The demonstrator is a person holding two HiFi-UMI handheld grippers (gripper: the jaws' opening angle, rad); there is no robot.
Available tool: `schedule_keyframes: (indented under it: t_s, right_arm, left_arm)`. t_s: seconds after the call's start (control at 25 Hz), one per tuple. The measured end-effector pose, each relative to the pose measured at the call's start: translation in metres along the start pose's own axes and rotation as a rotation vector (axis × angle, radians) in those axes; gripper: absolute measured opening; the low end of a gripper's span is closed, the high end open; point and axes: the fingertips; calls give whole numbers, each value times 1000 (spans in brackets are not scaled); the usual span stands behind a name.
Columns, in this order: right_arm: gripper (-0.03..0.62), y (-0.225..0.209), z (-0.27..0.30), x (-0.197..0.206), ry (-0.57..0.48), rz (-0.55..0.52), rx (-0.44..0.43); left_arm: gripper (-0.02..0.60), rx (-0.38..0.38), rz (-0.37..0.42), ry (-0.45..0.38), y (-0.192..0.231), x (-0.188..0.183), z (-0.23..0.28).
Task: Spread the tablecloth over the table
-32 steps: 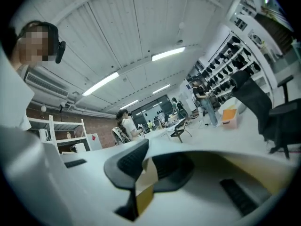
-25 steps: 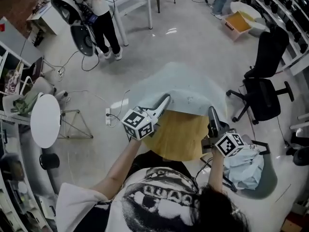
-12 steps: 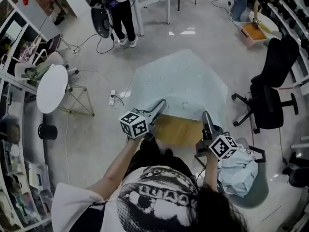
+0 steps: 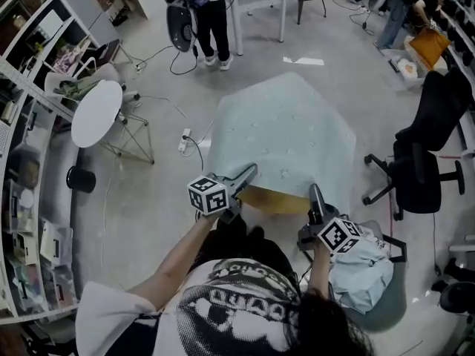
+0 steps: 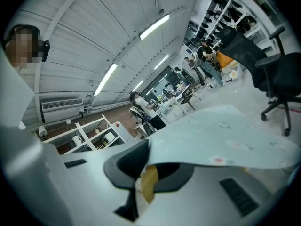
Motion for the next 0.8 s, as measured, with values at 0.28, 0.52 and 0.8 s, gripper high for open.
schedule_keyframes:
  t_s: [0.28,0.52,0.8]
  right_arm:
    - [29,-15,-13,23,59,24,7]
    - [29,-36,-17,61,124,96,49]
    - [23,-58,-13,114,235,96,139]
  left_arm:
    - [67,-38,-8,59,0,35,-6]
    - [67,-84,5,183,16,75,-11]
    - [64,-152,35,315,43,124,-19]
Point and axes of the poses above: the fingertips, and each gripper's own axes: z forward along the fingers, y to its left, x out of its underside, and after that the axes turned 1 degree about z, right-handed
